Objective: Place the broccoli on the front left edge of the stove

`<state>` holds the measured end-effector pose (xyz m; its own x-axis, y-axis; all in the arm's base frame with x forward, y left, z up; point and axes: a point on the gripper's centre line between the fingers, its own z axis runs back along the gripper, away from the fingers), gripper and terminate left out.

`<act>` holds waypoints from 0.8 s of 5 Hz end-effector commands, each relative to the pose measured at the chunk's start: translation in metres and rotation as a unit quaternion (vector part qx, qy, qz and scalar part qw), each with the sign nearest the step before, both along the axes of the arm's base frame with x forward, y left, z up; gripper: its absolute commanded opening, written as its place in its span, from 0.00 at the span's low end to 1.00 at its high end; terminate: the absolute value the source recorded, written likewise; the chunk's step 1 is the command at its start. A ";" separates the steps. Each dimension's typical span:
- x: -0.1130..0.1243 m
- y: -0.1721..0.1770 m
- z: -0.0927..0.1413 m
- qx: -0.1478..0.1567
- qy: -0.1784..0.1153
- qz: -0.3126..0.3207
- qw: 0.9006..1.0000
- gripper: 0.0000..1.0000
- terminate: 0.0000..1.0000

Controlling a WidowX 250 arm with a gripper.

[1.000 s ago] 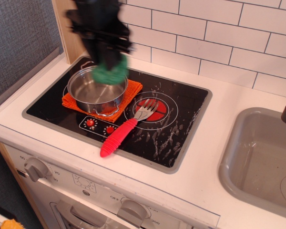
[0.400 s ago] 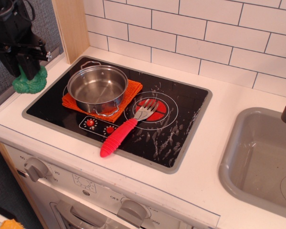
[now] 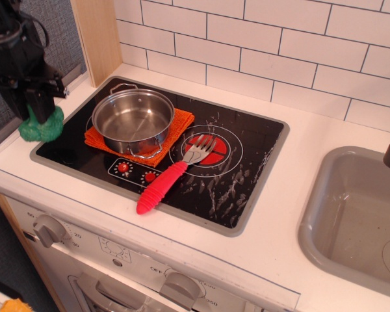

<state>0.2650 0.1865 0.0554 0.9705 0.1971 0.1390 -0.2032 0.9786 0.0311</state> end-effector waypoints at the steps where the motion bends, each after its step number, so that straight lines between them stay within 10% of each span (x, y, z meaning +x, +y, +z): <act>1: -0.007 -0.006 -0.005 0.007 0.002 -0.003 1.000 0.00 0.00; 2: -0.006 -0.004 0.008 0.014 -0.009 -0.002 1.000 1.00 0.00; 4: 0.001 -0.014 0.092 0.028 -0.076 -0.022 0.996 1.00 0.00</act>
<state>0.2773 0.1761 0.1297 0.9578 0.1498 0.2453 -0.1616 0.9864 0.0287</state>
